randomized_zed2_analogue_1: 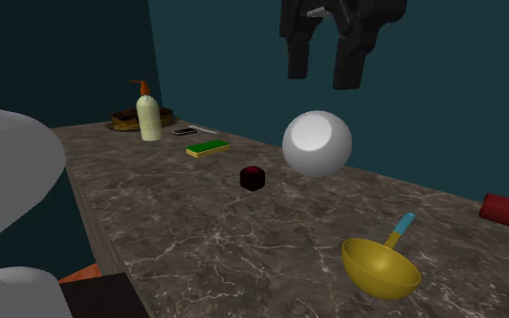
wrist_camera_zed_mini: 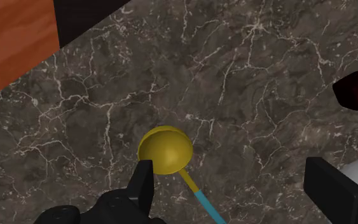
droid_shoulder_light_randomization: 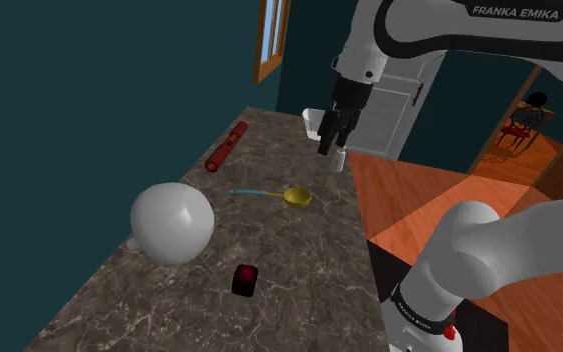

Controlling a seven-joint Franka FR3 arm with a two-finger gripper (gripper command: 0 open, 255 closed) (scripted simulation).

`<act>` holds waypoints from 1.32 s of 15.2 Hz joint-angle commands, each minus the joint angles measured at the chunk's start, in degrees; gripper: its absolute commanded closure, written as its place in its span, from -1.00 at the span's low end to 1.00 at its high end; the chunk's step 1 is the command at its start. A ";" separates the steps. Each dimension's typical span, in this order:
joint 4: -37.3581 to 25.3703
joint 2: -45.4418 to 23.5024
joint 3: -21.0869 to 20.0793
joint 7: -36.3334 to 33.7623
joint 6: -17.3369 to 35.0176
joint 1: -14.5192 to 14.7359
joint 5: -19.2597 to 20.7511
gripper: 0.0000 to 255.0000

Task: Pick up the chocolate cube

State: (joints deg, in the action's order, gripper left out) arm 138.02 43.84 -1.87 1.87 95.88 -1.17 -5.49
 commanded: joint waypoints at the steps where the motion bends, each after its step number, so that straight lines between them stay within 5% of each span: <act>1: 0.00 0.00 0.00 0.00 0.00 0.00 0.00 -1.00; 11: 13.13 1.65 -10.07 -8.48 15.73 5.89 -9.41 -1.00; 20: 18.23 -6.20 -21.46 -16.14 33.48 11.62 -18.06 -1.00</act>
State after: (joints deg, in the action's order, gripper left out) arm 156.14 38.80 -22.09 -13.41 127.40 9.93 -22.73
